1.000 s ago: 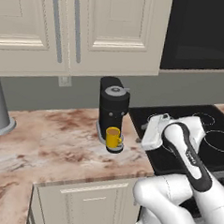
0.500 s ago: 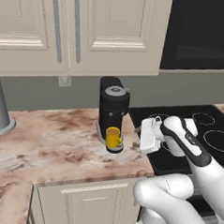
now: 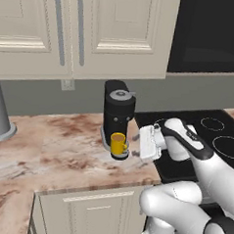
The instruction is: Pick up the brewed coffee from the coffee machine and place it next to the breakfast plate on the dining counter.
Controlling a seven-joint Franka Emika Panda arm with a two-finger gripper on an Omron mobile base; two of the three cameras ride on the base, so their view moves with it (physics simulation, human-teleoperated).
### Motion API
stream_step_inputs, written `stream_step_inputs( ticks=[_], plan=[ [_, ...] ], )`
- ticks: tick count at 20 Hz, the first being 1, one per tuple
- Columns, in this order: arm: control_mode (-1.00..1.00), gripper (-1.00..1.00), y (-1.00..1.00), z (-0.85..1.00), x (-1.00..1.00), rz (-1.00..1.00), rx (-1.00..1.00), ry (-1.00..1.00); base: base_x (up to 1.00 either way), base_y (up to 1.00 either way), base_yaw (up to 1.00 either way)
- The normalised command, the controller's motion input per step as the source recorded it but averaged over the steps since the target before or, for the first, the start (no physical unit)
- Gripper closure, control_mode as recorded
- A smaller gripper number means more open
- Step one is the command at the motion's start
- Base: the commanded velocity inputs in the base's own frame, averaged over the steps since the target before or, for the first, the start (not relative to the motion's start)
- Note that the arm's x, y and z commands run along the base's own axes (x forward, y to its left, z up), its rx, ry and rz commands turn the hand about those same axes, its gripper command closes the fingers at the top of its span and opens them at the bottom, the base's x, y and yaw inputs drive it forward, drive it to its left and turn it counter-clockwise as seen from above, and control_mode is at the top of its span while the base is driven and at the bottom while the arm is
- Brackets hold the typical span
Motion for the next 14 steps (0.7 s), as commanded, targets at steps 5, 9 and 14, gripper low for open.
stream_step_inputs(
  ticks=[5,9,14],
  plan=[
    [-1.0,-1.0,0.03,-0.21,0.04,0.0,0.01,0.0,0.0,0.0,0.0],
    [-1.0,-1.0,0.15,-0.19,0.07,0.0,0.02,0.06,0.0,0.0,0.0],
    [-1.0,-1.0,0.15,-0.12,0.1,-0.04,0.04,0.08,0.0,0.0,0.0]
  ],
)
